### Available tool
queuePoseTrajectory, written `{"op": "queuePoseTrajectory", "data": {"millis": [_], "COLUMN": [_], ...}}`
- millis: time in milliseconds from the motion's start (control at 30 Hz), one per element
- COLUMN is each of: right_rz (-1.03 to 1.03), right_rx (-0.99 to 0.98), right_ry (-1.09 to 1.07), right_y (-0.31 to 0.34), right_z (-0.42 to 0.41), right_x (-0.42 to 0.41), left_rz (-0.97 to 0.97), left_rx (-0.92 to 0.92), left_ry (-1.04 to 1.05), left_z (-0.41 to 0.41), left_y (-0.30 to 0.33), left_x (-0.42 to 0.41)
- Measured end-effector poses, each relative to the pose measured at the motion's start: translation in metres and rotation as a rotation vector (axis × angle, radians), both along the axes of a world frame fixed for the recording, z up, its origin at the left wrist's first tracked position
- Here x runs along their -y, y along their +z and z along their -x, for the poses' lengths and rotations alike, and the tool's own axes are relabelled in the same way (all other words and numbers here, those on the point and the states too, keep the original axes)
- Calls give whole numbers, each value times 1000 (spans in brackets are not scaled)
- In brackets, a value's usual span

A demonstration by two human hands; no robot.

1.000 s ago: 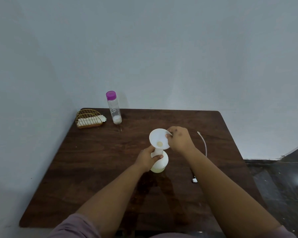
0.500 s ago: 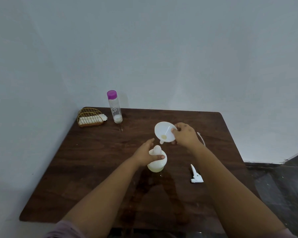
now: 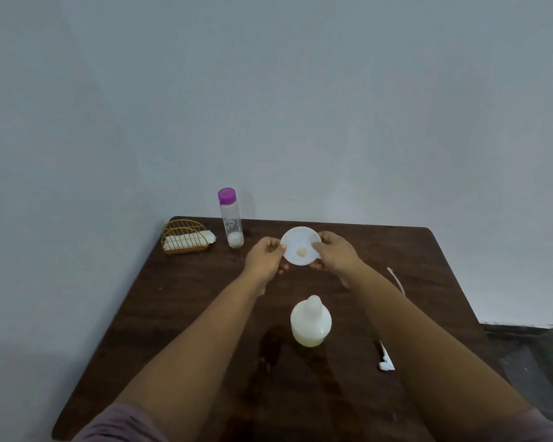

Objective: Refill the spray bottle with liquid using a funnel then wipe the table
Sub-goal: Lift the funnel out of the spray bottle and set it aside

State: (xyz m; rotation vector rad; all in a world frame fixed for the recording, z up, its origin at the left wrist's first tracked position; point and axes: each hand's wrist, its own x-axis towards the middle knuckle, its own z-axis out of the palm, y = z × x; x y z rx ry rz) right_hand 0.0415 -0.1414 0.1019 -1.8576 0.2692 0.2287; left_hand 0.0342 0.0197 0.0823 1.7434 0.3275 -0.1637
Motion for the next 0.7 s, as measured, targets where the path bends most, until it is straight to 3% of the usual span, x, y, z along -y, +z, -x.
{"op": "queuePoseTrajectory", "data": {"millis": [133,300,467,600,700], "right_rz": [-69,76,-40,-173,-140], "right_rx": [43,-21,-124,-149,-144], "right_ry": [-67,-104,-155,-226,-266], "right_y": [1,-9,-30,-57,-81], "right_z": [-34,-78,-123,-162,-177], "right_x": [-10,-16,-21,-24,-26], "left_rz": [-58,-70,-74,152,78], "left_rx": [31,52,72,-65,-108], "left_ry": [24,-26,-123,-157,-189], "left_z": [-37,-81,-119,-150,-167], "left_y": [3,-10,-33,-49,-65], "left_x": [-10,-10,-17,-18,-16]}}
